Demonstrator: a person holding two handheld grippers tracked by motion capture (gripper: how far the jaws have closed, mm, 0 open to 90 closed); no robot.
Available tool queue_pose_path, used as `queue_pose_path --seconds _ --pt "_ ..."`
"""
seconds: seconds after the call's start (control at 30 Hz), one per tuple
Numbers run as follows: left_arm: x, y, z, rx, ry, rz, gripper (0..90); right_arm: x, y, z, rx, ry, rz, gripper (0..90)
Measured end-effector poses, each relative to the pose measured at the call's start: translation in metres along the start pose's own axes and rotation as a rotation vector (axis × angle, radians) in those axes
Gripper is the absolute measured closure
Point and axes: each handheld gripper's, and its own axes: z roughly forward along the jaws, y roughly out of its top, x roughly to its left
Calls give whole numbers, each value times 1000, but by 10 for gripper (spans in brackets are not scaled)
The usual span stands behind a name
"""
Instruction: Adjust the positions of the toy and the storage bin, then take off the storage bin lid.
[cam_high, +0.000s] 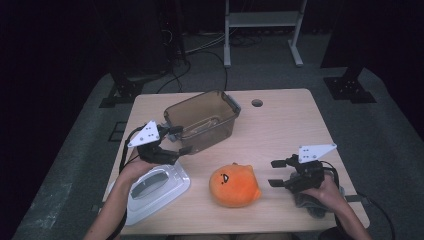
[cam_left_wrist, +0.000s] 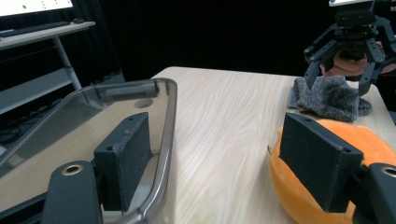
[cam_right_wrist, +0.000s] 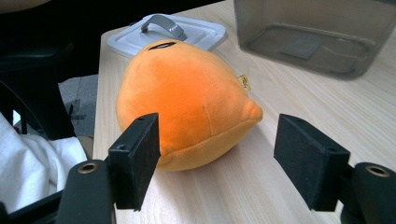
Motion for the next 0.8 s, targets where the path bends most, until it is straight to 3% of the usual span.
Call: queue_pose_path --seconds 0.37,0.57,0.8 --pt "10 14 27 16 -16 24 243 -1 0 -4 -15 -9 -2 303" --pt "15 20 45 37 -31 42 291 -3 1 -4 -17 -9 0 303" --pt "21 16 58 67 -22 19 360 -1 0 -6 -20 -10 -1 303"
